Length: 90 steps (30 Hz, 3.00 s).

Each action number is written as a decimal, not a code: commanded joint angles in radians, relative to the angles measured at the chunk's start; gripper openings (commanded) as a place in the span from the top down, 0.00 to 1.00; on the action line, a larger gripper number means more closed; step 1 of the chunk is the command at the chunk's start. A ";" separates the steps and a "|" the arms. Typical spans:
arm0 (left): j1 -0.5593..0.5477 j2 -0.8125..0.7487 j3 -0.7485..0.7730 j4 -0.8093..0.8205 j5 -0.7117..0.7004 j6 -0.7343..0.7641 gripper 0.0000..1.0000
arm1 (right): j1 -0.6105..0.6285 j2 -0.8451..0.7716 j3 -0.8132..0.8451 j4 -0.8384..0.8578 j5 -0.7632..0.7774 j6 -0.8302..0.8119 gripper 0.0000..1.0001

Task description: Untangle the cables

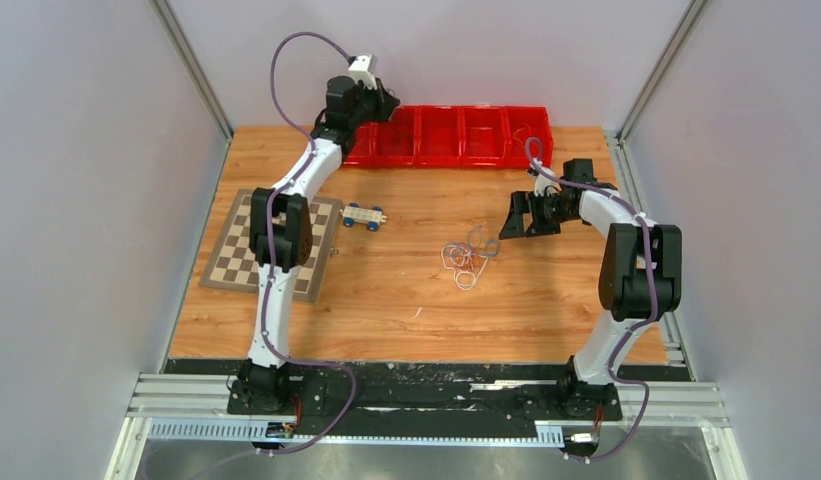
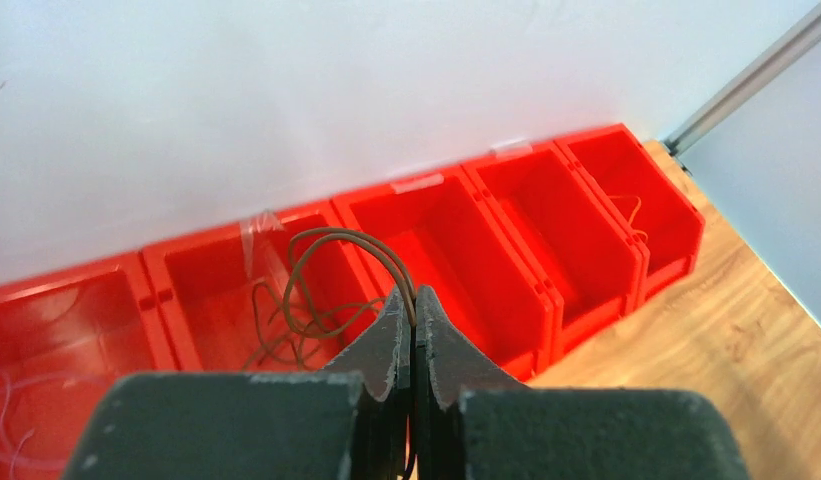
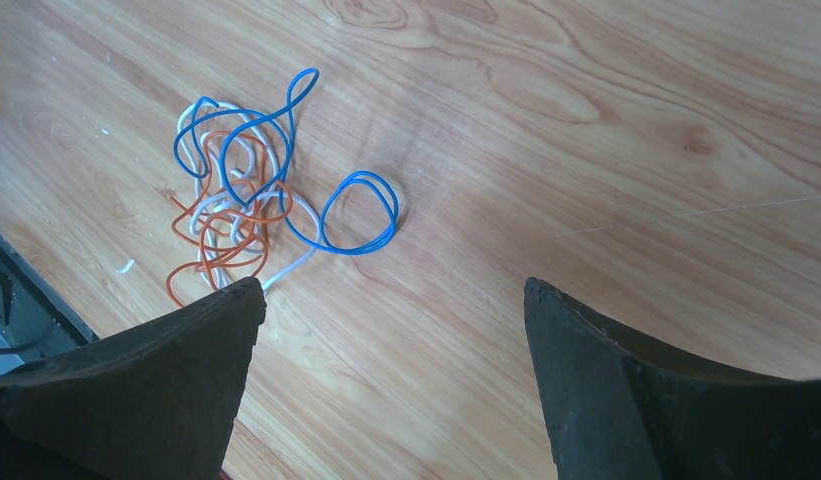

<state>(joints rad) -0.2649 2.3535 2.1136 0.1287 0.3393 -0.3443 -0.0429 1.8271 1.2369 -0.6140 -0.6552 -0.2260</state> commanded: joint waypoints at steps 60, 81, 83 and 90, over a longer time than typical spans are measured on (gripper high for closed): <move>0.136 -0.141 -0.125 -0.518 0.110 0.343 0.41 | -0.045 0.024 0.082 -0.066 -0.078 -0.059 0.03; 0.127 0.060 0.070 -0.507 0.187 0.314 0.60 | -0.046 0.050 0.106 -0.068 -0.061 -0.050 0.04; 0.124 0.080 0.093 -0.506 0.182 0.308 0.61 | -0.046 0.051 0.106 -0.067 -0.059 -0.050 0.05; 0.114 0.113 0.124 -0.462 0.186 0.292 0.85 | -0.046 0.045 0.100 -0.070 -0.049 -0.053 0.05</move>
<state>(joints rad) -0.1383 2.4592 2.1830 -0.3969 0.5125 -0.0380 -0.0875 1.9038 1.3220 -0.6918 -0.6994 -0.2684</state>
